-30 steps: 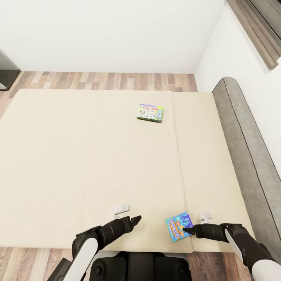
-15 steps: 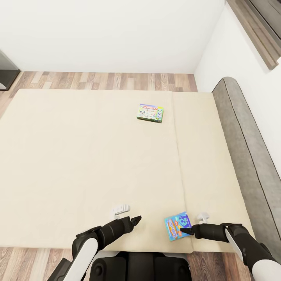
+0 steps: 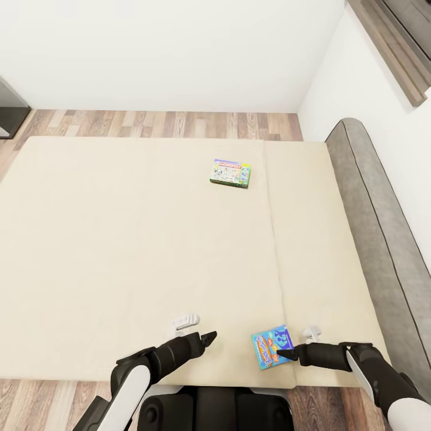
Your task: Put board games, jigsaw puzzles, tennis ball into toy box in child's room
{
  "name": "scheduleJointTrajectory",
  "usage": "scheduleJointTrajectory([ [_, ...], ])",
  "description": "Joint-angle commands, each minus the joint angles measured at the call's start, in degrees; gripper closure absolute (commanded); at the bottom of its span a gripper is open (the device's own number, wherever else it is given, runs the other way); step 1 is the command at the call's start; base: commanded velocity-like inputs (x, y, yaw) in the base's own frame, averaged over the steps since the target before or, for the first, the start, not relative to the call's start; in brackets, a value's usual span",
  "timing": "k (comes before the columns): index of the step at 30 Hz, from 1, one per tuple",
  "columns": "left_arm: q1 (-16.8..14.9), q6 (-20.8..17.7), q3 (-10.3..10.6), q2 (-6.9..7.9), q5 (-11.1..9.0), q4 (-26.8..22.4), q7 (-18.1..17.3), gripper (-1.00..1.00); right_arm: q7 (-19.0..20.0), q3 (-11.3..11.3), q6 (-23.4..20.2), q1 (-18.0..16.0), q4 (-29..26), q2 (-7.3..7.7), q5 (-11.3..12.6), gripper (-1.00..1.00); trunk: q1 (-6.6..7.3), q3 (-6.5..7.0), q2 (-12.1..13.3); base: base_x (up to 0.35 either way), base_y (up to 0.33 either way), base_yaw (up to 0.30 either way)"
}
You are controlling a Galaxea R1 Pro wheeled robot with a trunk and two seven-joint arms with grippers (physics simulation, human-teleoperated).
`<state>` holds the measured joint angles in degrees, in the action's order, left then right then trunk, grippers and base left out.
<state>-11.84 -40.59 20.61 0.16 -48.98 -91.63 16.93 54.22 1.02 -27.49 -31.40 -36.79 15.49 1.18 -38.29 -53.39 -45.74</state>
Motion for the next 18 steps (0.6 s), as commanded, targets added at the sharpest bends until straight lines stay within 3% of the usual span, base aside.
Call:
scheduleJointTrajectory([
  [1,0.0,-0.1,0.0,0.02,-0.6,-0.1,0.6,-1.00,0.2,0.1,-0.5,0.0,0.0,0.01,0.1,-1.00,-0.01,-0.03,0.0,0.000,0.000,0.000],
  [18,0.0,-0.1,0.0,-0.05,-0.6,0.2,0.6,-1.00,-0.2,0.2,-0.5,-0.1,-0.1,0.27,0.1,-1.00,-0.01,-0.03,0.0,0.000,0.000,0.000],
])
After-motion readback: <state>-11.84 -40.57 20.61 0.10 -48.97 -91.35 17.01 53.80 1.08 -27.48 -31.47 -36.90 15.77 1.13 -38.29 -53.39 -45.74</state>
